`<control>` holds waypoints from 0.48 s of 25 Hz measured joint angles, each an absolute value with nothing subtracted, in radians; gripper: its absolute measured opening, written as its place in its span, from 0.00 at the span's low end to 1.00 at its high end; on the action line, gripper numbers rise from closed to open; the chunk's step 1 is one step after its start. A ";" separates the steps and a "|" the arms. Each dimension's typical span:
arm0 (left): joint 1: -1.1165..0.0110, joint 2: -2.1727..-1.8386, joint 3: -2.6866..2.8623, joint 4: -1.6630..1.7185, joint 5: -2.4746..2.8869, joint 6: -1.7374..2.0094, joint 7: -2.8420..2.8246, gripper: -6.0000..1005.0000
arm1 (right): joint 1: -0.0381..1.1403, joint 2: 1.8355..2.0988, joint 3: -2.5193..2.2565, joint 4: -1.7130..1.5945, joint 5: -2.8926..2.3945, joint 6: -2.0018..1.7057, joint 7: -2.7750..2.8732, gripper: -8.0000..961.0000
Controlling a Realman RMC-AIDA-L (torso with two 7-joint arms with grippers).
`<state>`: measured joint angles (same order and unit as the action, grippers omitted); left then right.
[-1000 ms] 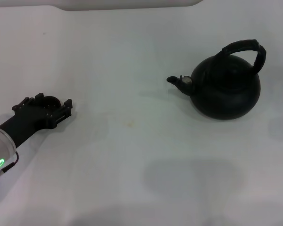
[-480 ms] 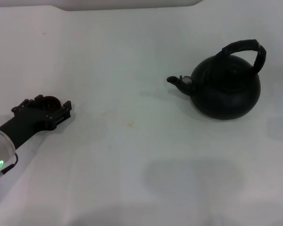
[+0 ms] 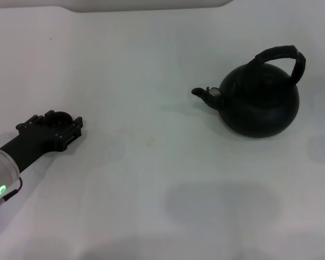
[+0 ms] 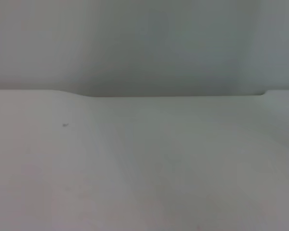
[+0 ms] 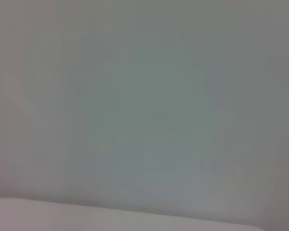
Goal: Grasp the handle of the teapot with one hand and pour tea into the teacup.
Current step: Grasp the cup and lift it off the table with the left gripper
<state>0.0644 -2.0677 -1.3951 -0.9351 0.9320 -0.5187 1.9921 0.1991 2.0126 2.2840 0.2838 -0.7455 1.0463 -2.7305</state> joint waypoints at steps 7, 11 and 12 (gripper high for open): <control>0.075 -2.068 -1.393 -0.983 0.976 -0.533 1.995 0.70 | 0.199 2.013 2.284 0.284 -0.746 1.047 -2.730 0.41; 0.069 -2.068 -1.393 -1.041 1.060 -0.553 1.985 0.70 | 0.202 2.013 2.284 0.283 -0.746 1.047 -2.730 0.41; 0.059 -2.068 -1.397 -1.049 1.079 -0.564 1.972 0.70 | 0.204 2.013 2.284 0.283 -0.746 1.047 -2.730 0.41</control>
